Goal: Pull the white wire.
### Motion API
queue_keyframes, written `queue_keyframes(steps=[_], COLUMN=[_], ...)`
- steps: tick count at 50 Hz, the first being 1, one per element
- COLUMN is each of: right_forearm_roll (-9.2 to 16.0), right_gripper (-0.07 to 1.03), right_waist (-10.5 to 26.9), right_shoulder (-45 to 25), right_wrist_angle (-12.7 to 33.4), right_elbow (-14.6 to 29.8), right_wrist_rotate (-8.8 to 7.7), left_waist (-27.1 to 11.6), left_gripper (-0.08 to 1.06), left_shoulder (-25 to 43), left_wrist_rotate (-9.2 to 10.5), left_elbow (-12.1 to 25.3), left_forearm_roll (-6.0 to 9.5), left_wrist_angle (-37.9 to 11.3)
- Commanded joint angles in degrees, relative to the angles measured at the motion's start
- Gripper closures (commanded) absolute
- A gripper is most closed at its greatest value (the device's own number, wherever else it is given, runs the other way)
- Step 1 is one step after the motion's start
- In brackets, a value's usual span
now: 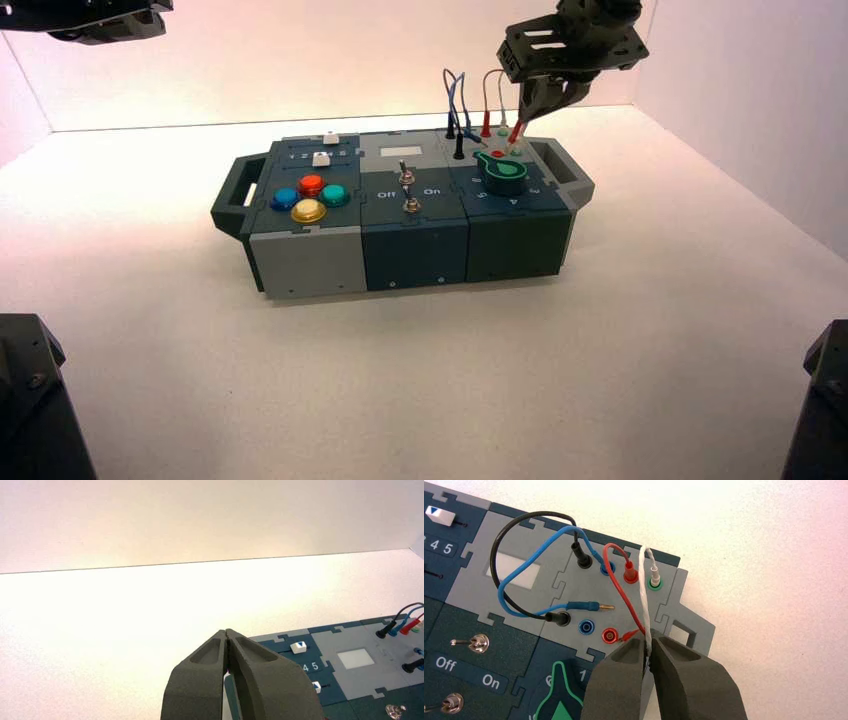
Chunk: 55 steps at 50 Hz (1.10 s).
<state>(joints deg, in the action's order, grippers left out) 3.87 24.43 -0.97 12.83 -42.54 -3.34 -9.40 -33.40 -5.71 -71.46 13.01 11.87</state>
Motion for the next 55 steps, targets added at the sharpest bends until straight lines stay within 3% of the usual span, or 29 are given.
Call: queue_keyframes(steps=[1,18,55], right_forearm_roll=[-0.09,-0.35,-0.7], right_gripper=[0.99,0.99,0.99], right_waist=[-0.44,-0.44,-0.44], right_shoulder=[2.29,5.27,3.96], right_wrist_angle=[0.88,2.02,2.46], right_elbow=[1.05,1.93,4.13], right_wrist_rotate=[-0.09,-0.26,-0.26], left_waist=[0.26,0.26,0.26], left_gripper=[1.01,1.01,1.01], left_shoulder=[-0.26,-0.53,-0.62], left_wrist_rotate=[-0.09,-0.09,-0.26], left_elbow=[1.67,1.58,1.49], left_forearm_roll=[0.0,0.0,0.0], left_wrist_angle=[0.26,0.18,0.26])
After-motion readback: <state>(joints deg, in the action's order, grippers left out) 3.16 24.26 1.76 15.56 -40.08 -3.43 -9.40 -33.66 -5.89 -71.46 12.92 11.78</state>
